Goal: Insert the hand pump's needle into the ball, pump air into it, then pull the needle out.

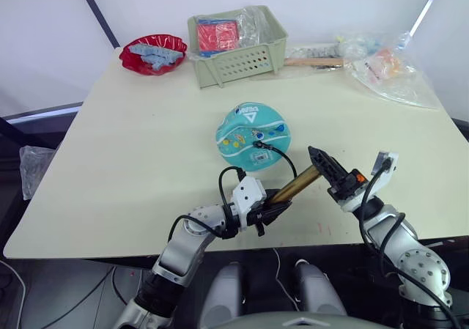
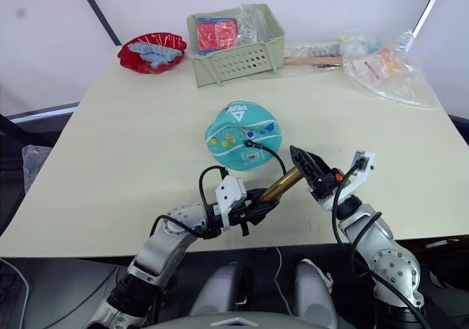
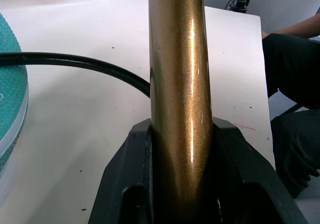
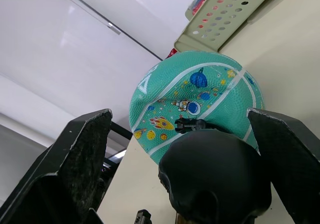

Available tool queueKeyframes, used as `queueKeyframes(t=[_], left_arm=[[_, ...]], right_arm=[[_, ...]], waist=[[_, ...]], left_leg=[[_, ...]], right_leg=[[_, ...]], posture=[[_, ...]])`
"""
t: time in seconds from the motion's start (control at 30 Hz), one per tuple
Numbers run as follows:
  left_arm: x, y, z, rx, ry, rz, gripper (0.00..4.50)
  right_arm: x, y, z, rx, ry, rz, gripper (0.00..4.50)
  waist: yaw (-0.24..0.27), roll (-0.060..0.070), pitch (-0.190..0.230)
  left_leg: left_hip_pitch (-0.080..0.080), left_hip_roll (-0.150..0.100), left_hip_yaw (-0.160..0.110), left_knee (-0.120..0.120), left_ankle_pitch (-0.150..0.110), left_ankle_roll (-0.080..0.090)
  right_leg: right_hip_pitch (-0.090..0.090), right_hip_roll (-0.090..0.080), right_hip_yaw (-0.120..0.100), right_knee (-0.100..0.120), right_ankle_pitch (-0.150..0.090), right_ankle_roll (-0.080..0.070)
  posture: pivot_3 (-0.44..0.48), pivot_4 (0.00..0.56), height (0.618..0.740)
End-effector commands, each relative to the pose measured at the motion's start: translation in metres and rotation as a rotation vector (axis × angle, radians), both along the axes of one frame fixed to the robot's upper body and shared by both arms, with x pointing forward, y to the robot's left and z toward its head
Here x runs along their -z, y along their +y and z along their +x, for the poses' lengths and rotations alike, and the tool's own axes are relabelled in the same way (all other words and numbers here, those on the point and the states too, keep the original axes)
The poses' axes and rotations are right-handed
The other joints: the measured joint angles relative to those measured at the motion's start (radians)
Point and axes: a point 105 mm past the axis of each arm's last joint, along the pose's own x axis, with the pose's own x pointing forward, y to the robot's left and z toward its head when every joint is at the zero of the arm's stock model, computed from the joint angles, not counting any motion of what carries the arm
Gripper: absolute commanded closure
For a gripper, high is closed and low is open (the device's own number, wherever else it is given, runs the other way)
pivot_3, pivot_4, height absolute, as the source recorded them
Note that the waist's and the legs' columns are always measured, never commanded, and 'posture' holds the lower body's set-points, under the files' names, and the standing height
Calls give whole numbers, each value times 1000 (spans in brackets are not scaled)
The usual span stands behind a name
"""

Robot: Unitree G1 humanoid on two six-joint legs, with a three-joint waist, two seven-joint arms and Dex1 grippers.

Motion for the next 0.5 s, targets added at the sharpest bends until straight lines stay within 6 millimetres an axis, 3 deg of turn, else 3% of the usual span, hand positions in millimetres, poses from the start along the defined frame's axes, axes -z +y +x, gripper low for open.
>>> queueKeyframes(t=[0.03,0.23,0.33,0.43,0.5], left_arm=[[-11,-1,0,6,-35,-33,3496],[-9,-1,1,6,-26,-26,3496],[-9,-1,1,6,-25,-25,3496],[-8,-1,1,5,-22,-24,3496],[-8,-1,1,3,-21,-24,3496]], right_arm=[[-12,4,-2,-20,-57,8,0],[-10,6,-1,-26,-65,-22,0],[-9,6,-2,-28,-66,-32,856],[-8,3,-1,-10,-61,-24,2296],[-8,2,-1,-8,-64,-27,2816]], waist=[[0,0,0],[0,0,0],[0,0,0],[0,0,0],[-1,0,0]], left_leg=[[0,0,0,0,0,0],[0,0,0,0,0,0],[0,0,0,0,0,0],[0,0,0,0,0,0],[0,0,0,0,0,0]], right_leg=[[0,0,0,0,0,0],[0,0,0,0,0,0],[0,0,0,0,0,0],[0,0,0,0,0,0],[0,0,0,0,0,0]], posture=[[0,150,738],[0,150,738],[0,150,738],[0,150,738],[0,150,738]])
